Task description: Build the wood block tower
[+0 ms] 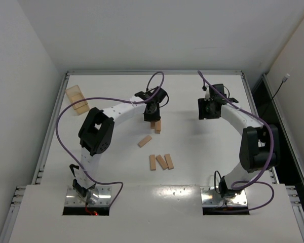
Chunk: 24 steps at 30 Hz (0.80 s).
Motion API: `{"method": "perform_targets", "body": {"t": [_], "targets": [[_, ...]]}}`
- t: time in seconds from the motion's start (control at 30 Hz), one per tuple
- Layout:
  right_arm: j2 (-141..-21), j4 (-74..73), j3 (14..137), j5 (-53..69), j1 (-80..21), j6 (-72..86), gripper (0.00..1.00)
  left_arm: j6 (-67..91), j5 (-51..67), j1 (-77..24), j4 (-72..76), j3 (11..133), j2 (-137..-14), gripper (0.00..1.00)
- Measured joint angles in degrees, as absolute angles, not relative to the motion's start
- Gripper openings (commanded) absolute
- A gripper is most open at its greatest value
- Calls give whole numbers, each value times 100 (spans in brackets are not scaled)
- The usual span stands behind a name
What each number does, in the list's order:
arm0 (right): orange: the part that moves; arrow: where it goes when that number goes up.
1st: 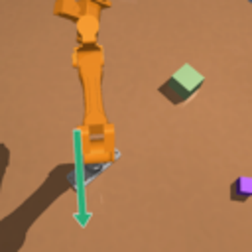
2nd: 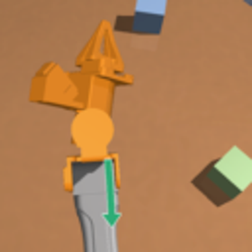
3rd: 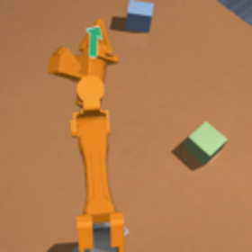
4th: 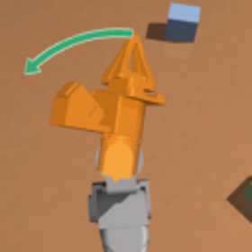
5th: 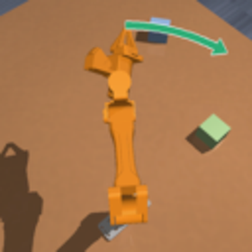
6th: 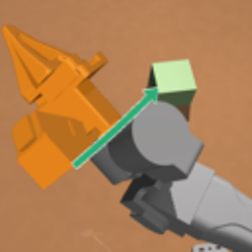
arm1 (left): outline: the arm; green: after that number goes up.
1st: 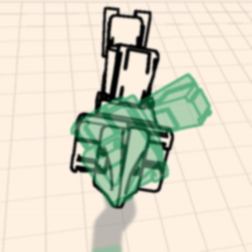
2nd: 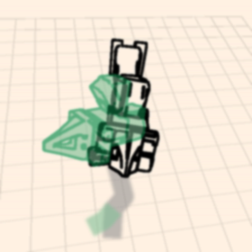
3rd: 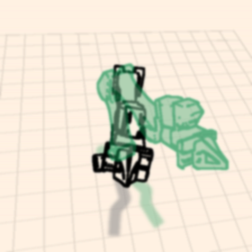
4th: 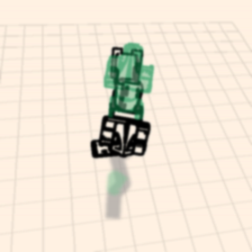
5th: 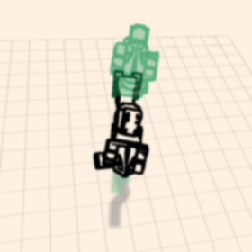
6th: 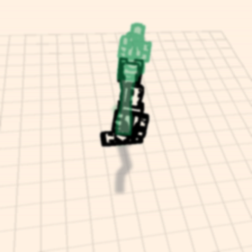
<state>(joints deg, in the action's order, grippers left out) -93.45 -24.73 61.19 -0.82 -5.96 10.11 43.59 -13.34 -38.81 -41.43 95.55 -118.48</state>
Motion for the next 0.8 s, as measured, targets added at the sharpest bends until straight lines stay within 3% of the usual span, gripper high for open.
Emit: {"method": "perform_targets", "body": {"t": [0.33, 0.8], "targets": [[-9345, -2445, 6119, -82, -596, 1037, 65, 4359, -1334, -4036, -4152, 9872, -12044, 0], [-9343, -2405, 6053, -84, -596, 1035, 72, 4353, -1284, -4051, -4106, 9929, -12320, 0]]}}
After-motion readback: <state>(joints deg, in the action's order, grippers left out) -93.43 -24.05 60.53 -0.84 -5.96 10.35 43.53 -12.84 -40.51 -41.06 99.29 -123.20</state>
